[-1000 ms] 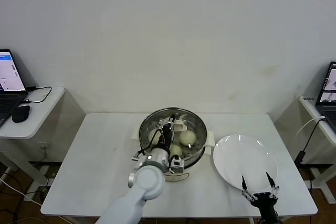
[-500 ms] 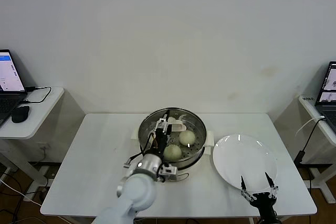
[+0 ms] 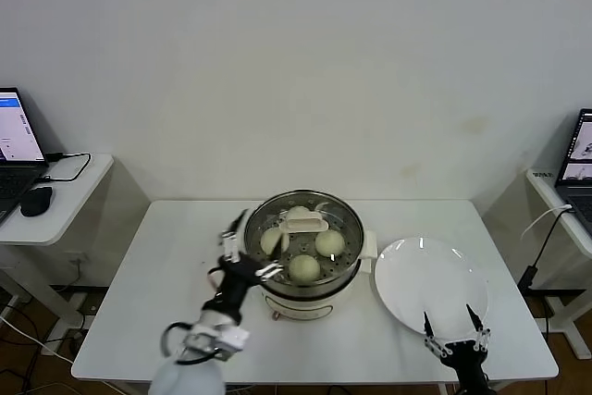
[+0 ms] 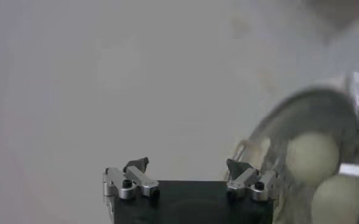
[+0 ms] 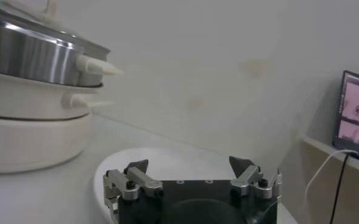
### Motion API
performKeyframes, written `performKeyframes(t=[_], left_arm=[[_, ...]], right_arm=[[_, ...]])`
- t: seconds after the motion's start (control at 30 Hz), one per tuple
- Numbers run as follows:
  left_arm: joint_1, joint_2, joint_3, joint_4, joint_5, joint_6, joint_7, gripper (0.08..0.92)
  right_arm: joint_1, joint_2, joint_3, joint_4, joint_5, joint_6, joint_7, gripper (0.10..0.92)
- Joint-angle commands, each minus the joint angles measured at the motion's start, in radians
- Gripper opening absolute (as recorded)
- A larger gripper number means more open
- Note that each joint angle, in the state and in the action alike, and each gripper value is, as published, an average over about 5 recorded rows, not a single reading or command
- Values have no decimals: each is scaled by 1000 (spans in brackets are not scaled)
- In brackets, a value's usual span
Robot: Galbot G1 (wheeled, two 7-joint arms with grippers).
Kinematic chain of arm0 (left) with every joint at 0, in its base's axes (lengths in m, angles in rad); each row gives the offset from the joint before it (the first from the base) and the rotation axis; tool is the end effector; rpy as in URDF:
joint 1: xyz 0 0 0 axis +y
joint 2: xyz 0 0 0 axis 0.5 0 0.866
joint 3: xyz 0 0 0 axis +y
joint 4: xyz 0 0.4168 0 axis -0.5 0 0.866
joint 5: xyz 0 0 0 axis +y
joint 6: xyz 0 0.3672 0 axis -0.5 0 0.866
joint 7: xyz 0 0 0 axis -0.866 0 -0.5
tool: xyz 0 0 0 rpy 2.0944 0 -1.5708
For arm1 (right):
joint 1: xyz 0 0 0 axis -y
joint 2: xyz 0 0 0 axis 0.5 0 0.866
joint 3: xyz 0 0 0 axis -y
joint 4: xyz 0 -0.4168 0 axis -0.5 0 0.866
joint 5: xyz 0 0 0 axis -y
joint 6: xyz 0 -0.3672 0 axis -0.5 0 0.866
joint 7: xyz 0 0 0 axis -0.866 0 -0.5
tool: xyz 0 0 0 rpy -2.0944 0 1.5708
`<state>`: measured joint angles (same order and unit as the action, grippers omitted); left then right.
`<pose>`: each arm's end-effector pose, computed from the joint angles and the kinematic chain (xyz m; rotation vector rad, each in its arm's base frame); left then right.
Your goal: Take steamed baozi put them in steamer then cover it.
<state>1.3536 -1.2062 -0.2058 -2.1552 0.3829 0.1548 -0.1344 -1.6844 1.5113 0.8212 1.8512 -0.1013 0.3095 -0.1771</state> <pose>0.2067 -0.0130 -0.3111 0.3206 2.8142 0.8464 0.0876 -0.1220 -0.4486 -0.0019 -3.0263 0.4712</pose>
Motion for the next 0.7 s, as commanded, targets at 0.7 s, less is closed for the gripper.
performKeyframes(t=[0.7], left_arm=[[570, -30, -310, 64, -695, -377, -88, 823]], right_arm=[[-212, -176, -160, 232, 296, -143, -1, 823]])
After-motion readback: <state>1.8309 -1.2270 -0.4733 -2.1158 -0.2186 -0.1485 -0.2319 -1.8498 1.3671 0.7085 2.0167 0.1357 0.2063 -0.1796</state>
